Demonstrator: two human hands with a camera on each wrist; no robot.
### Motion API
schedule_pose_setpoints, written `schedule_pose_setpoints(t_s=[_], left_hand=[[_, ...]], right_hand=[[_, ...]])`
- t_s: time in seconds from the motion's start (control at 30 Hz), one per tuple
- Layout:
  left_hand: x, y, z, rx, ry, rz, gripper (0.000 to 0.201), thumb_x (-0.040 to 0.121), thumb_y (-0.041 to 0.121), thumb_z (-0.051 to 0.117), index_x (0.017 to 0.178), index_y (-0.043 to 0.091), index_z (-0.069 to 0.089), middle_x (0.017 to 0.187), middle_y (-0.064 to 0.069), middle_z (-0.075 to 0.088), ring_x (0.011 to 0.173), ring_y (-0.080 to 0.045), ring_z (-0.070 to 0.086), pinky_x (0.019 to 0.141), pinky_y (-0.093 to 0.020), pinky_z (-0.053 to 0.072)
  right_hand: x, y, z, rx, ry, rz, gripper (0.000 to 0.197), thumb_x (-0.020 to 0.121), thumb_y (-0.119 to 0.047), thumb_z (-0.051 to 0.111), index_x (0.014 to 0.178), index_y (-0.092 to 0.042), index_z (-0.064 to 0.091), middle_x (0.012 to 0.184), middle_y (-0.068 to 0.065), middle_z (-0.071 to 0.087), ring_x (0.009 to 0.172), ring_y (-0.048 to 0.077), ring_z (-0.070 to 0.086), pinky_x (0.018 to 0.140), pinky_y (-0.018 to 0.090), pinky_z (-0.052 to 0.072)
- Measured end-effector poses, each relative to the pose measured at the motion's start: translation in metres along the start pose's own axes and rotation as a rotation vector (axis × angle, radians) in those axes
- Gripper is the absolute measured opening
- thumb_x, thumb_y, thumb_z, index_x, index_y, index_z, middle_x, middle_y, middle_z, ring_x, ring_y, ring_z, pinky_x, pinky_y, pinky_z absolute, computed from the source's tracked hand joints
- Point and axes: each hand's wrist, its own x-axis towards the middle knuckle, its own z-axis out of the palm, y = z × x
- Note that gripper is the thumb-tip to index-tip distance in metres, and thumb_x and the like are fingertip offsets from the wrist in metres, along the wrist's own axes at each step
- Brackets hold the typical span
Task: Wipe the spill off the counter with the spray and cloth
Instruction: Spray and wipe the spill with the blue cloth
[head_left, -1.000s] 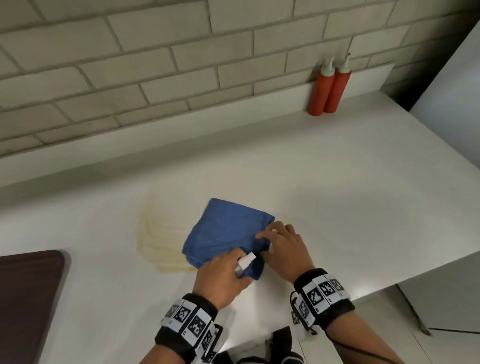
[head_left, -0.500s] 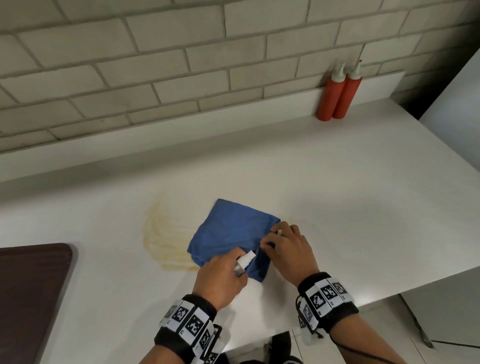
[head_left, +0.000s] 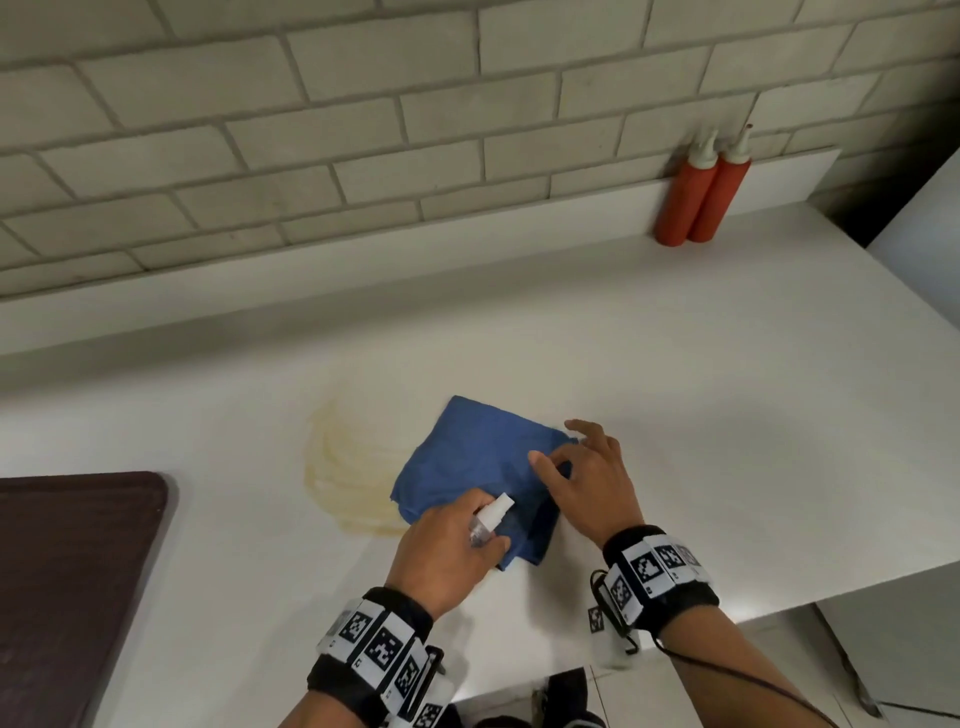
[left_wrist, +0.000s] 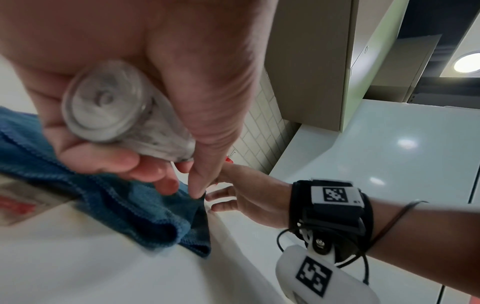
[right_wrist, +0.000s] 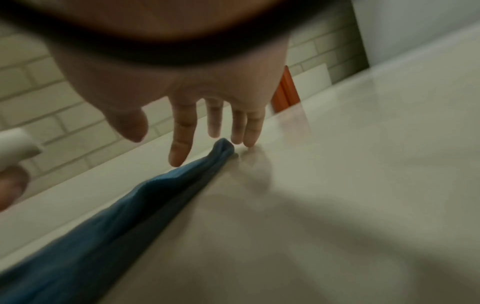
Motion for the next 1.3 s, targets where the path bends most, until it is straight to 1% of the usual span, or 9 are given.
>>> schedule_pose_setpoints(t_s=[0.07,0.2,0.37,0.53,0.67,0.73,0.97,1.17,1.3], left_hand=[[-0.001,-0.001,0.000,-0.005,0.006,-0.005,0.027,0.086,0.040,0.068,0.109,0.032,0.057,0.079,0.017,0.060,0.079,-0.007,0.063,0.070,-0.029,0.054],[-0.003,-0.002,-0.001,-0.009,0.015,-0.011,0.028,0.087,0.041,0.067,0.112,0.031,0.059,0.079,0.015,0.060,0.079,-0.008,0.063,0.069,-0.028,0.053],[-0.003,-0.004,-0.002,-0.028,0.026,-0.014,0.030,0.087,0.041,0.067,0.114,0.030,0.059,0.085,0.011,0.064,0.081,-0.008,0.064,0.072,-0.029,0.055],[-0.001,-0.007,-0.004,-0.020,0.036,-0.001,0.034,0.088,0.044,0.066,0.118,0.030,0.058,0.087,0.009,0.065,0.082,-0.014,0.065,0.076,-0.034,0.056],[0.002,-0.008,-0.005,-0.071,0.052,0.041,0.044,0.093,0.040,0.061,0.134,0.043,0.045,0.095,0.009,0.070,0.081,-0.016,0.067,0.077,-0.035,0.055],[0.003,-0.008,-0.006,-0.100,0.059,0.085,0.052,0.096,0.036,0.057,0.139,0.054,0.035,0.080,0.007,0.069,0.069,-0.012,0.064,0.069,-0.033,0.055],[0.012,0.001,-0.010,-0.002,0.180,0.128,0.021,0.099,0.034,0.053,0.120,0.038,0.049,0.058,0.006,0.052,0.052,-0.008,0.051,0.051,-0.021,0.039],[0.021,0.005,-0.007,-0.010,0.198,0.110,0.023,0.100,0.034,0.053,0.121,0.037,0.048,0.060,0.002,0.058,0.052,-0.014,0.055,0.053,-0.030,0.046],[0.022,0.005,-0.009,-0.020,0.217,0.093,0.020,0.099,0.032,0.053,0.118,0.037,0.049,0.061,0.003,0.057,0.053,-0.013,0.055,0.056,-0.033,0.048]], right_hand=[[0.008,-0.002,-0.002,-0.028,0.011,0.080,0.018,0.087,-0.037,0.066,0.097,-0.022,0.069,0.140,0.003,0.042,0.124,0.027,0.041,0.096,0.035,0.042],[0.020,-0.001,-0.001,-0.033,-0.052,0.197,0.048,0.083,-0.021,0.065,0.129,-0.018,0.053,0.123,0.009,0.052,0.117,0.032,0.045,0.093,0.038,0.043],[0.023,0.007,-0.001,0.035,-0.039,0.188,0.018,0.085,-0.023,0.062,0.101,-0.019,0.068,0.098,0.004,0.066,0.095,0.027,0.060,0.077,0.030,0.043],[0.013,0.015,-0.021,0.490,0.000,0.304,0.011,0.083,-0.029,0.065,0.092,-0.022,0.062,0.090,0.003,0.067,0.085,0.026,0.063,0.079,0.042,0.053],[0.004,0.026,-0.038,0.877,0.053,0.444,0.013,0.088,-0.023,0.060,0.099,-0.016,0.057,0.098,0.012,0.066,0.088,0.028,0.062,0.078,0.047,0.052],[-0.002,0.037,-0.049,0.983,0.090,0.468,0.008,0.093,-0.014,0.057,0.101,-0.014,0.055,0.097,0.011,0.065,0.087,0.028,0.062,0.069,0.042,0.053],[-0.019,0.079,-0.110,1.162,0.318,0.453,0.038,0.079,-0.021,0.056,0.113,-0.003,0.059,0.100,0.021,0.061,0.085,0.030,0.060,0.063,0.035,0.046],[-0.014,0.062,-0.145,1.010,0.358,0.359,0.009,0.092,-0.016,0.053,0.096,-0.024,0.054,0.093,-0.002,0.060,0.083,0.016,0.058,0.065,0.032,0.045],[-0.001,0.019,-0.116,0.607,0.208,0.170,0.009,0.097,-0.017,0.051,0.096,-0.025,0.047,0.072,-0.006,0.060,0.065,0.015,0.058,0.059,0.031,0.044]])
